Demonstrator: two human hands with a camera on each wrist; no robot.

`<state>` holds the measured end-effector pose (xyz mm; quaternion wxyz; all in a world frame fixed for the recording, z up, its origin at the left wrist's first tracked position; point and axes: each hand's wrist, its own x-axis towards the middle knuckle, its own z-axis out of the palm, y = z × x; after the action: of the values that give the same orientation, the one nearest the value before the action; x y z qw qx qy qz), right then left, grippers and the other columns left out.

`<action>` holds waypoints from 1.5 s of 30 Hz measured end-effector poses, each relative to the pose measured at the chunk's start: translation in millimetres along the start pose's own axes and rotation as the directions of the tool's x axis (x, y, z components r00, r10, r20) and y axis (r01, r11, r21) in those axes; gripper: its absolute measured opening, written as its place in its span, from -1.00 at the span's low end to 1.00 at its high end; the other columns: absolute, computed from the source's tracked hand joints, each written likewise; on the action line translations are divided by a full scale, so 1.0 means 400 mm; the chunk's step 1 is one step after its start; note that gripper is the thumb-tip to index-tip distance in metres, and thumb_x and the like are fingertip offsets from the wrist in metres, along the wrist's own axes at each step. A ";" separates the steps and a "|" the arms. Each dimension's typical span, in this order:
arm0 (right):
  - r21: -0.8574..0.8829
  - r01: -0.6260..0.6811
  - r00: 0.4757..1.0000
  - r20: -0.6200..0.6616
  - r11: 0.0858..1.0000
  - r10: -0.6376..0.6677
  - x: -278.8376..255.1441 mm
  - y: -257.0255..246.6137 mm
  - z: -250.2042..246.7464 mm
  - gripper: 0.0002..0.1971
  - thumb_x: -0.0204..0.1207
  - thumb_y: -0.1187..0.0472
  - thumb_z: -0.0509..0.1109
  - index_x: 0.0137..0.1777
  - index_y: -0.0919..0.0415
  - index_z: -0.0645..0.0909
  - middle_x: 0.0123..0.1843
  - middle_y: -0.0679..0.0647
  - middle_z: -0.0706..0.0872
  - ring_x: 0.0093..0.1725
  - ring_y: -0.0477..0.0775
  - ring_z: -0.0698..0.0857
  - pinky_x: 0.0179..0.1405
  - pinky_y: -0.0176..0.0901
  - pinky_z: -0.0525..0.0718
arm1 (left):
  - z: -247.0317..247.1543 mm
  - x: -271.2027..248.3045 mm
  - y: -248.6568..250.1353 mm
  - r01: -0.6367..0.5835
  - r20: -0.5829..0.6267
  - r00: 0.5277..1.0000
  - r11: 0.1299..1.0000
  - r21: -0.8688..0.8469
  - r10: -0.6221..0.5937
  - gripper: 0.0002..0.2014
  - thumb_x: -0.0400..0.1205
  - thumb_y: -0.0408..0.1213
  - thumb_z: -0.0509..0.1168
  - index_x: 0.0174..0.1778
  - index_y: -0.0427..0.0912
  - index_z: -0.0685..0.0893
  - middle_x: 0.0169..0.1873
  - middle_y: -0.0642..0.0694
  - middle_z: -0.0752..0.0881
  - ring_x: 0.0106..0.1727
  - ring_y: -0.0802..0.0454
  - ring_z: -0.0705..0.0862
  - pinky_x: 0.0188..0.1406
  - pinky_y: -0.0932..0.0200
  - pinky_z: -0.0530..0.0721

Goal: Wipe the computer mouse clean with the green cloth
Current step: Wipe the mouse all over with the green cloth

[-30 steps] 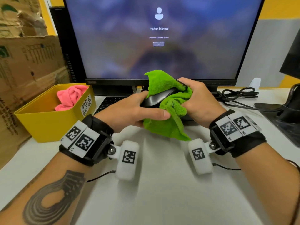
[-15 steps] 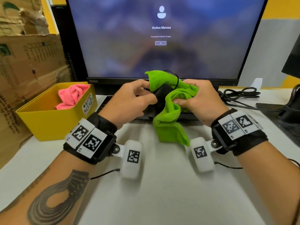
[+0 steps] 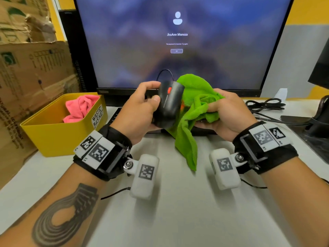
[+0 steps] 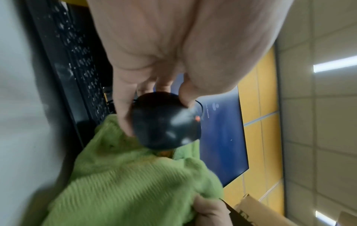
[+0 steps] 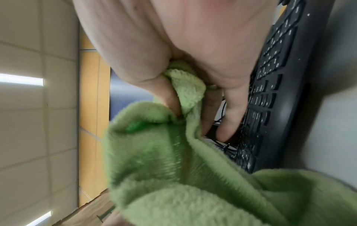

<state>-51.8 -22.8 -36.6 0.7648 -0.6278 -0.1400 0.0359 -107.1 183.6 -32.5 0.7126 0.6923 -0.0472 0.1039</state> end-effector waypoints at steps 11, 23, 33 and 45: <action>-0.154 0.408 0.911 0.007 0.900 -0.412 -0.026 -0.017 0.020 -0.61 0.14 0.40 0.62 0.02 0.22 0.79 -0.05 0.29 0.80 -0.06 0.17 0.76 -0.01 0.11 0.74 | 0.010 0.004 -0.032 0.033 0.107 0.994 0.999 -0.004 -0.032 -0.30 0.49 -0.53 0.60 0.53 -0.06 0.55 0.35 -0.25 0.70 0.18 -0.19 0.82 0.05 -0.23 0.88; -0.589 0.440 0.896 0.230 0.678 -0.381 -0.013 -0.021 0.010 -0.39 0.35 0.64 0.39 -0.09 -0.22 0.75 0.04 0.10 0.69 -0.03 -0.13 0.67 -0.01 -0.46 0.54 | 0.015 -0.005 -0.042 -0.126 0.221 0.970 0.985 0.115 0.098 -0.16 0.36 -0.42 0.57 0.61 -0.08 0.49 0.35 -0.09 0.76 0.35 -0.20 0.78 0.21 -0.26 0.83; -0.583 0.512 0.858 0.386 0.631 -0.340 -0.022 -0.012 0.033 -0.45 0.35 0.56 0.45 0.15 -0.10 0.80 0.00 0.04 0.61 -0.10 -0.16 0.63 -0.09 -0.49 0.52 | 0.009 -0.001 -0.037 -0.113 0.194 0.976 0.992 0.051 0.101 -0.25 0.39 -0.46 0.56 0.53 -0.14 0.54 0.37 -0.27 0.72 0.29 -0.33 0.80 -0.07 -0.13 0.86; -0.506 0.475 0.872 0.157 0.720 -0.464 -0.017 -0.029 0.012 -0.36 0.23 0.55 0.45 0.17 -0.15 0.74 0.27 0.05 0.66 0.21 -0.23 0.67 0.20 -0.33 0.60 | 0.018 -0.002 -0.035 -0.059 0.167 0.985 0.997 0.060 0.048 -0.28 0.30 -0.49 0.66 0.40 -0.19 0.64 0.27 -0.43 0.74 0.24 -0.54 0.76 0.08 -0.54 0.80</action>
<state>-60.9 -22.3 -25.8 0.5439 -0.7572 -0.3058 -0.1930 -104.3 176.0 -46.2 0.6806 0.7195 -0.1213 0.0666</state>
